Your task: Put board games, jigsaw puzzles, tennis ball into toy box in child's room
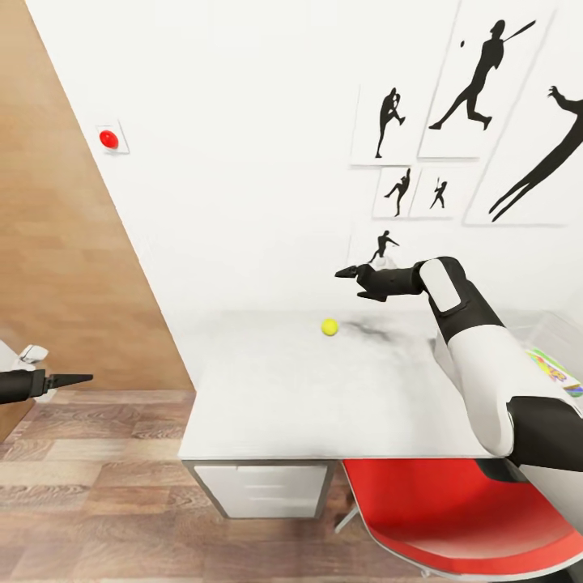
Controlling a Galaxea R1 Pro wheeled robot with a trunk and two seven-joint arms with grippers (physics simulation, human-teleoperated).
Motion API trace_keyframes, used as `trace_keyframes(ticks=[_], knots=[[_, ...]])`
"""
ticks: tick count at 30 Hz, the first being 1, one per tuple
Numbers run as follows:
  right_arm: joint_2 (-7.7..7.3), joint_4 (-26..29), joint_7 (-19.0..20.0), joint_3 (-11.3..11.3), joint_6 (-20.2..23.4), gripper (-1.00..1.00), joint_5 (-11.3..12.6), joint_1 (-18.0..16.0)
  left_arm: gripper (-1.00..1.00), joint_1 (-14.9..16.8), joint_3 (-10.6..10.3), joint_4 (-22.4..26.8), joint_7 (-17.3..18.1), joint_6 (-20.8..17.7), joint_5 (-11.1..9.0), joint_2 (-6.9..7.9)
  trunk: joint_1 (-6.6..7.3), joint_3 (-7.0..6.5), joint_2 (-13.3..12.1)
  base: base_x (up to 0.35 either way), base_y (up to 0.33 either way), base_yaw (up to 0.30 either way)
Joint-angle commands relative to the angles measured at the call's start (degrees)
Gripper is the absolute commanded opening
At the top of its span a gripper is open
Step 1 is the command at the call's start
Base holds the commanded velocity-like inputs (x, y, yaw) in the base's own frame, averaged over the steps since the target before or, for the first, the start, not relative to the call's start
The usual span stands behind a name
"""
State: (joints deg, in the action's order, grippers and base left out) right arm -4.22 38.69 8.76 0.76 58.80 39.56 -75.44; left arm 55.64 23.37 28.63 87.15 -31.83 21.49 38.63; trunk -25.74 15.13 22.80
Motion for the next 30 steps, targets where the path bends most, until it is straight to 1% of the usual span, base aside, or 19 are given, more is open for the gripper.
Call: trace_keyframes(ticks=[1, 9, 22, 30], knots=[[0.02, 0.0, 0.5, 0.0, 0.2, 1.00, -0.5, -0.1, 1.00, 0.1, 0.3, 0.0, 0.5, -0.6, 0.6, -0.04, -0.04, 0.11, 0.1, 0.041, 0.024, 0.000], [0.00, 0.0, 0.3, 0.1, 0.2, 1.00, -0.5, -0.1, 1.00, 0.1, 0.4, 0.0, 0.5, -0.6, 0.6, -0.04, -0.04, 0.11, 0.1, 0.012, 0.026, 0.000], [0.07, 0.0, 0.3, 0.0, 0.2, 1.00, -0.5, -0.1, 1.00, 0.1, 0.4, 0.0, 0.5, -0.5, 0.6, -0.04, -0.04, 0.11, 0.1, 0.018, 0.145, 0.000], [0.09, 0.0, 0.3, -0.1, 0.2, 1.00, -0.5, -0.1, 1.00, 0.1, 0.4, 0.0, 0.5, -0.5, 0.7, -0.04, -0.04, 0.11, 0.1, 0.138, 0.170, 0.000]])
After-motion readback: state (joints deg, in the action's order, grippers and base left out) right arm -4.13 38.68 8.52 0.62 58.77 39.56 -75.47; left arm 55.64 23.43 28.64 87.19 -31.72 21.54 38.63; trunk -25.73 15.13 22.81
